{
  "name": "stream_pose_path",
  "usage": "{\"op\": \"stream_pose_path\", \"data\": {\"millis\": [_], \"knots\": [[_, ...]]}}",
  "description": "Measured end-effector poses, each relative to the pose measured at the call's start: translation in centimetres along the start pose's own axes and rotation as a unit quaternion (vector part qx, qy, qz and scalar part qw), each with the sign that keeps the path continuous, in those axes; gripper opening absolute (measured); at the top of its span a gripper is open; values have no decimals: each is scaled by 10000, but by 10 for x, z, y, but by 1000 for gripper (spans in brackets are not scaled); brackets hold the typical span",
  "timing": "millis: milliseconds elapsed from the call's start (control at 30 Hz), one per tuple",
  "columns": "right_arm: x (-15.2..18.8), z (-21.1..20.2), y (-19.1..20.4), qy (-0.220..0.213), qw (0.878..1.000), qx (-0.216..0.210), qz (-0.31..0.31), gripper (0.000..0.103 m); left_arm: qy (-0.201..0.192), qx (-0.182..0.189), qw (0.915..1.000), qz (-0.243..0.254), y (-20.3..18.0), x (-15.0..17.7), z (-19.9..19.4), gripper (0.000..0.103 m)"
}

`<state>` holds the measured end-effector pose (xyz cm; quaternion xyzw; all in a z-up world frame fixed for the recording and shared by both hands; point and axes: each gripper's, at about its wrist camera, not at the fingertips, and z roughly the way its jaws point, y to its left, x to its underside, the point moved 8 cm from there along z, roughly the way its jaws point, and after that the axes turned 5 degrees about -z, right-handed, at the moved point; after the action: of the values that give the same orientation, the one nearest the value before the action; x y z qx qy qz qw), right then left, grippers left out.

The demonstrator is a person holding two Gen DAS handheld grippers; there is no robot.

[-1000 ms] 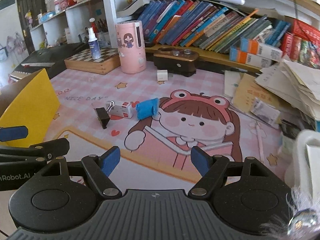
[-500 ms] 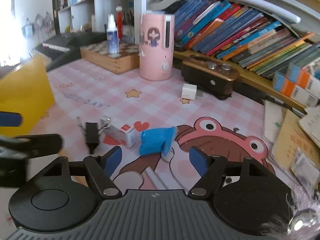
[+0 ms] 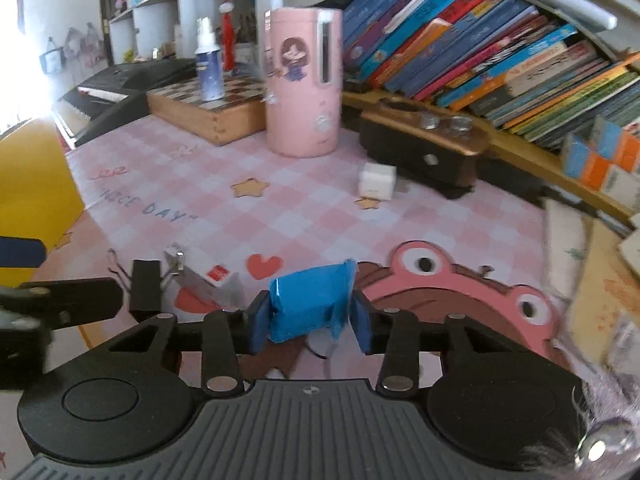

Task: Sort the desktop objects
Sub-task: 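Grasp the blue cup with the right gripper while the left gripper grasps the black binder clip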

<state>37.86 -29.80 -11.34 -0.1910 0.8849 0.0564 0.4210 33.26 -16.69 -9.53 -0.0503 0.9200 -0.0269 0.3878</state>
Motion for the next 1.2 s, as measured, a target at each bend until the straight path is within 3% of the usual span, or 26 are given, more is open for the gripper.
{"op": "stream_pose_path", "data": {"millis": [300,467,633,1200], "knots": [[0,-27,-18,-193,9990,118,384,38,186,-12,9995,264,-17,5,31,56],[-4,-32,-13,-235,9986,26,468,38,224,-2,9989,422,-21,7,38,31],[-5,-35,-10,-215,9983,-26,547,38,62,0,9984,565,-18,6,27,21],[3,-69,2,-189,9976,-41,667,38,-271,350,9987,243,-2,12,-41,21]]}}
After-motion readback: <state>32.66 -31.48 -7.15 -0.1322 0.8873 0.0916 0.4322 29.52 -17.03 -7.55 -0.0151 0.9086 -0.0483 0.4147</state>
